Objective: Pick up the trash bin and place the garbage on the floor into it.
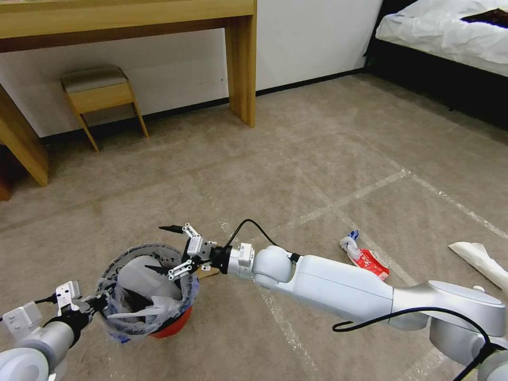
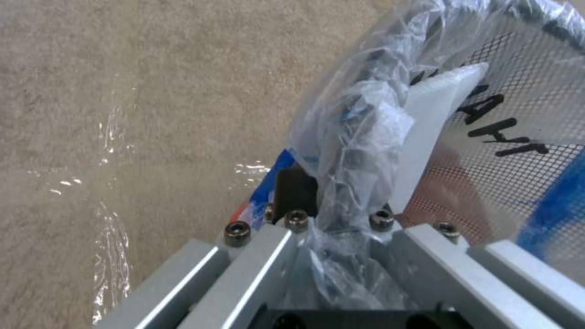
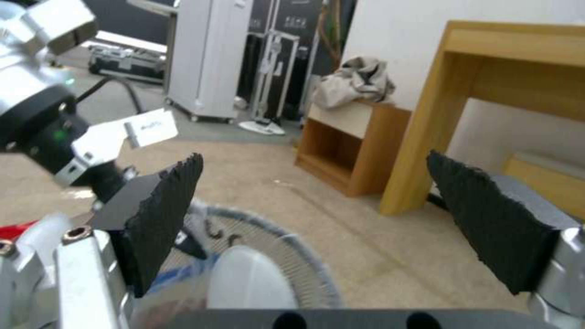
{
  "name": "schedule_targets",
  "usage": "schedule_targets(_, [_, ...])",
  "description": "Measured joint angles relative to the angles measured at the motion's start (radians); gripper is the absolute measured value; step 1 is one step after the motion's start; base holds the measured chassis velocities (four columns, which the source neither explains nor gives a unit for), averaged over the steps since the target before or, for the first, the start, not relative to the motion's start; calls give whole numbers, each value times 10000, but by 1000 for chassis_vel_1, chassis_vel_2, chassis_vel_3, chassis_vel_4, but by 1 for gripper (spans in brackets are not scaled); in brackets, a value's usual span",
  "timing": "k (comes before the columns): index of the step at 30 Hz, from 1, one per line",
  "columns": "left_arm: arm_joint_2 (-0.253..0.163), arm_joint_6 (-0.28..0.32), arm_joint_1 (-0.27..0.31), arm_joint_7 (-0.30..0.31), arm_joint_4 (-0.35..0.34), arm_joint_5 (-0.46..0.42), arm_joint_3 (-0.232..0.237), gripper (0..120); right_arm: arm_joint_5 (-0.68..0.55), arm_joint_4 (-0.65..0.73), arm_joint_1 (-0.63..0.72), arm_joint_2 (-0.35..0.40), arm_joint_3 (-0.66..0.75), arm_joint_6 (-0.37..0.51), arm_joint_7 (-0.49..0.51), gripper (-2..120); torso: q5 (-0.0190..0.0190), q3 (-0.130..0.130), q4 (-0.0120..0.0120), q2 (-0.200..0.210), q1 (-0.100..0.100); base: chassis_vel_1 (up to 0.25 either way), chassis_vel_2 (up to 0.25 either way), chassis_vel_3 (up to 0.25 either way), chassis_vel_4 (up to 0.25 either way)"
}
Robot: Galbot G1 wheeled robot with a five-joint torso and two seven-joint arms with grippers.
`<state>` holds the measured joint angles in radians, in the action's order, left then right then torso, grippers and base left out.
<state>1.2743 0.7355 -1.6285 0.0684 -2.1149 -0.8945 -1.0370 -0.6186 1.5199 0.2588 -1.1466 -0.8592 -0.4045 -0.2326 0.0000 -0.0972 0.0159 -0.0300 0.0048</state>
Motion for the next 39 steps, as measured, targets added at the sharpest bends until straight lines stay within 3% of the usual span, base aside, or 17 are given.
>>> schedule_targets(11, [-121,0,-12,9,9,-33,-163,1,-413,897,451,1036,1511,122,19,95,1,0,1,-2,0,0,0,0,0])
schedule_targets(25, [36,0,-39,-61,-15,5,-418,1,-1499,2459,2348,2537,4994,349,177,95,1,1,5,-2,0,0,0,0,0])
schedule_targets(36, [518,-103,-474,-149,-535,224,-864,1,-1611,3244,3651,2585,8010,792,1237,92,2,1,-1,-2,0,0,0,0,0])
schedule_targets(37, [595,-132,-513,-166,-616,243,-874,1,-1475,3524,4375,2510,9200,1055,1650,92,1,1,0,-2,0,0,0,0,0])
schedule_targets(39, [617,-146,-540,-173,-641,248,-886,1,-1380,3656,4833,2468,9795,1148,1790,92,1,1,2,-2,-1,0,0,0,0])
